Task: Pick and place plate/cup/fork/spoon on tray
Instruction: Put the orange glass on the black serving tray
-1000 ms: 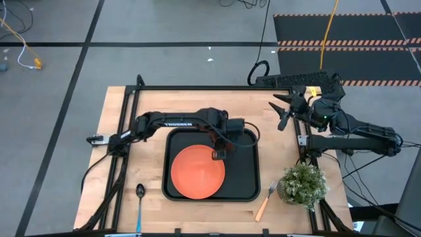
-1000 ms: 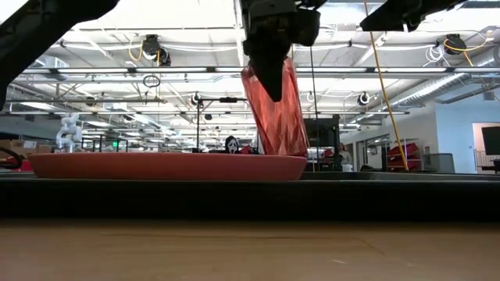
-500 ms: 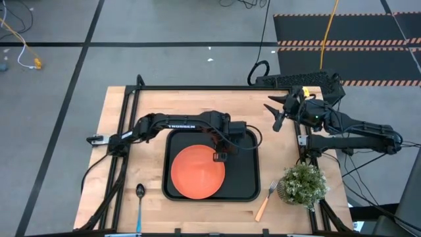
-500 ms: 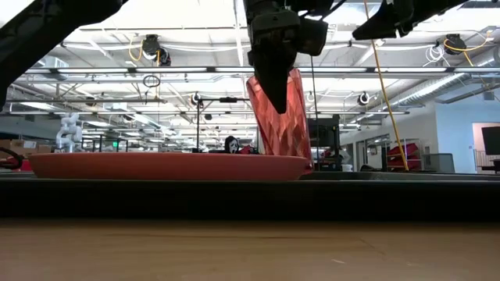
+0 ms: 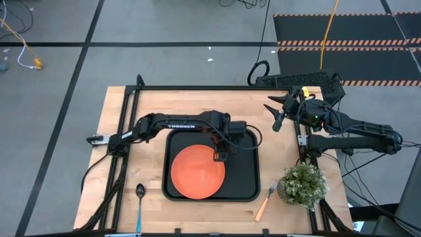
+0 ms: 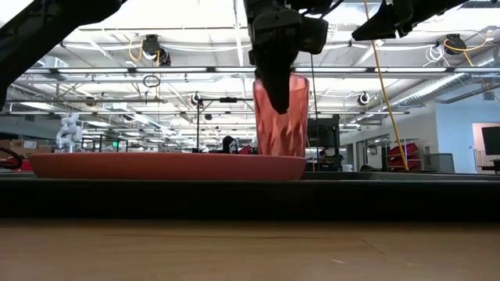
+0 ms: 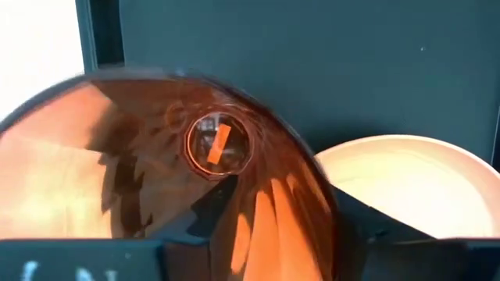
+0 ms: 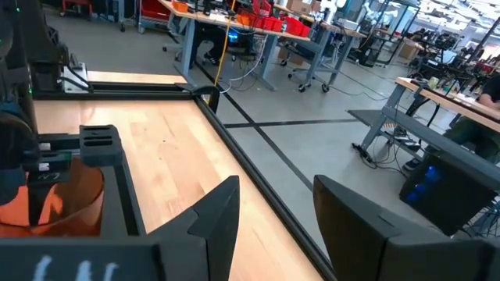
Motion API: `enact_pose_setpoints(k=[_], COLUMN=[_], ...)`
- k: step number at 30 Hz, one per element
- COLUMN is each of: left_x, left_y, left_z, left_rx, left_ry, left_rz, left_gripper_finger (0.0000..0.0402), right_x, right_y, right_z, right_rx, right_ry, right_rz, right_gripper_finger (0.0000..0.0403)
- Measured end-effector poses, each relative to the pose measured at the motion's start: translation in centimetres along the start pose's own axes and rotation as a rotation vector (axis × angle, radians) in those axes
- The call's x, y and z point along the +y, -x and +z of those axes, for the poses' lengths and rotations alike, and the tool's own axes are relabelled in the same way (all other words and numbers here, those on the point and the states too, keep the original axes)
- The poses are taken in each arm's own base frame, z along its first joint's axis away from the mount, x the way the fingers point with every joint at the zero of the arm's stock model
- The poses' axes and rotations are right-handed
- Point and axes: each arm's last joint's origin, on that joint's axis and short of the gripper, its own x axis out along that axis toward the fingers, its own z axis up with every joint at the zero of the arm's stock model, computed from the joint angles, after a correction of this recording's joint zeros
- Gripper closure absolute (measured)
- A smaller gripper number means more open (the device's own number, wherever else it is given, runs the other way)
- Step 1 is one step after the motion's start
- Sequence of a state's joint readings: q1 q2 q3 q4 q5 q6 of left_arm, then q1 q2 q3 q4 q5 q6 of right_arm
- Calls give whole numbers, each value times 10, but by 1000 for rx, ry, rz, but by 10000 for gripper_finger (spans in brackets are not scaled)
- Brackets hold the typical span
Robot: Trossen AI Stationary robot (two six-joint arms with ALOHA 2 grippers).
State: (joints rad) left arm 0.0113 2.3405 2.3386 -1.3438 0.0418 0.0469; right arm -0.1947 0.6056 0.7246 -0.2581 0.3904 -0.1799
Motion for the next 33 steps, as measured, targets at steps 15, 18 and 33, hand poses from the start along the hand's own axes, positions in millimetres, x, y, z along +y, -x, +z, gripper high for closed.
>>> enact_pose_setpoints(k=[15,18,33], left_x=[-1,-2,-13], left_y=[53,75,164], left_z=[-4,-9,-56], left_rx=[-147,-196,-284], left_ry=[-14,-10,147], left_rz=[54,71,313], left_gripper_finger=[224,224,224], right_x=[0,0,4], right_y=[0,0,-8], right_z=[0,0,-2], right_rx=[0,0,31], right_ry=[0,0,-6], right_rz=[3,3,10], right_gripper_finger=[248,248,248])
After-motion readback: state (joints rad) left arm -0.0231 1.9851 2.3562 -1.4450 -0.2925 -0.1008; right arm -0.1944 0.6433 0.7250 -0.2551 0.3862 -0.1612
